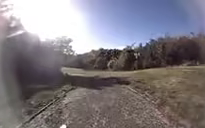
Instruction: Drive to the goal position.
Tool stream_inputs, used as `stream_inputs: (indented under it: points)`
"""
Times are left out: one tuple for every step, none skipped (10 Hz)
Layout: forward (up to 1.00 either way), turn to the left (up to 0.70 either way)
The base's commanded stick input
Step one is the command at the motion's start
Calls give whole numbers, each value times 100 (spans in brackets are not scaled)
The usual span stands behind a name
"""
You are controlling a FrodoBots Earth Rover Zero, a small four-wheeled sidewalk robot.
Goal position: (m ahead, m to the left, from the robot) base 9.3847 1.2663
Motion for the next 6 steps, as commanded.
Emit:
stream_inputs:
  points:
    - [100, 1]
    - [100, 1]
    - [100, 1]
    - [100, 1]
    - [100, 1]
    - [100, 1]
